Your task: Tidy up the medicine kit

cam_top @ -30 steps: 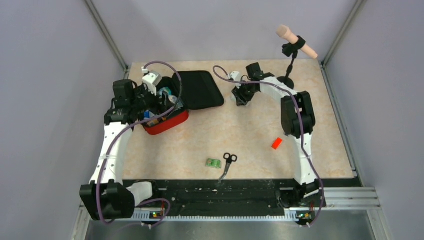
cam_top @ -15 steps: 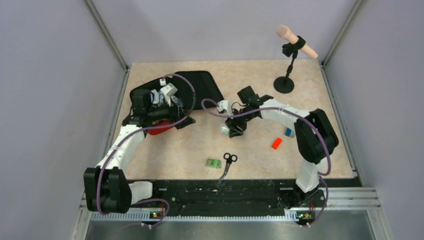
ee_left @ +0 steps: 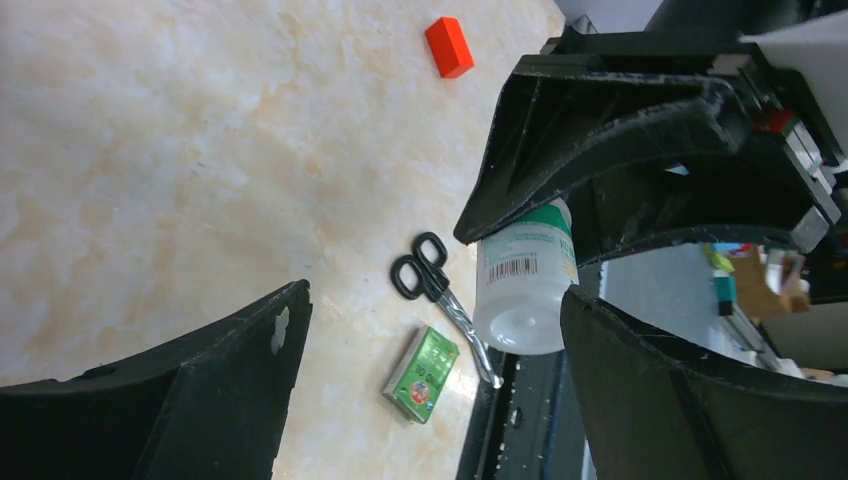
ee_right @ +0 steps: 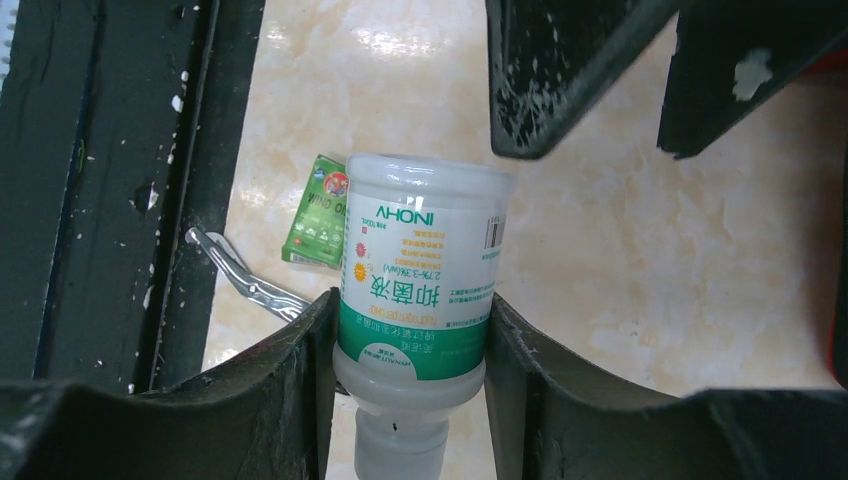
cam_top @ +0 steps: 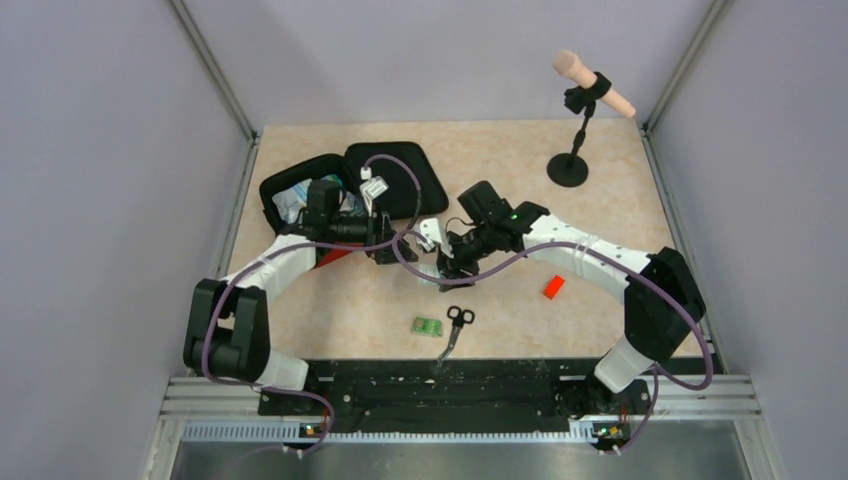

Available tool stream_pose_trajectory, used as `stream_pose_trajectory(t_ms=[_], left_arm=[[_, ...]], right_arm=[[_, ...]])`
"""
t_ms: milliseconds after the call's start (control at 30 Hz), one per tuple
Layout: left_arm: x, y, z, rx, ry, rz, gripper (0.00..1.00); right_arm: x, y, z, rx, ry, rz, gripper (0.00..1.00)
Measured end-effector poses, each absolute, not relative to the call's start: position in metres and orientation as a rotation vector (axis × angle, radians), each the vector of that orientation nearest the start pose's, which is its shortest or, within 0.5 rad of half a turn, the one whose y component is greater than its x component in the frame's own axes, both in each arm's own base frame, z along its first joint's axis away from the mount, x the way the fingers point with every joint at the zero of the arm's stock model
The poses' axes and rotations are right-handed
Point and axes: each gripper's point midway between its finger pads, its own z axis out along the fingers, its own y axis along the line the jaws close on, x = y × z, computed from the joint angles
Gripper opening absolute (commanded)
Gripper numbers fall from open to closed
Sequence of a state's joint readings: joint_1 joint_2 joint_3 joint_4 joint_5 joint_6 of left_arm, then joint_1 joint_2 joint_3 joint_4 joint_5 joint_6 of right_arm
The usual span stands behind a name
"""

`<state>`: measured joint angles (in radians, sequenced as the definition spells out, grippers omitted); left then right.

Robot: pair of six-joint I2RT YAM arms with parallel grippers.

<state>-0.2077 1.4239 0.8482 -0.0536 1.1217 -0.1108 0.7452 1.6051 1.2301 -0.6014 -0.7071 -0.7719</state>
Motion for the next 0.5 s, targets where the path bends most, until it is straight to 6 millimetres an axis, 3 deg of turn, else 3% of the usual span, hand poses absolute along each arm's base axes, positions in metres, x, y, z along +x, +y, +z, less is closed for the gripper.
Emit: stream_pose_trajectory(t_ms=[100,233,333,500], left_arm=[[0.268,-0.227,0.165,0.72,2.004,-1.475,0.98],[0.255,-0.235,0.16,0.743,2.032,-1.548,0.88],[0.248,-0.243,0.155,0.757,2.083,-1.612,0.78],[0.248,-0.25,0.149,0.75,2.16,-1.727,0.7]], right_arm=[[0.211,0.33,0.138,-1.878,1.544,0.875,0.27],[0.209,0.332,0.136,-1.893,1.547,0.845,0.26],[0.215,0.332,0.135,-1.882,1.558,0.808,0.26],[0.223,0.331,0.129,-1.856,1.591,0.742,0.26]])
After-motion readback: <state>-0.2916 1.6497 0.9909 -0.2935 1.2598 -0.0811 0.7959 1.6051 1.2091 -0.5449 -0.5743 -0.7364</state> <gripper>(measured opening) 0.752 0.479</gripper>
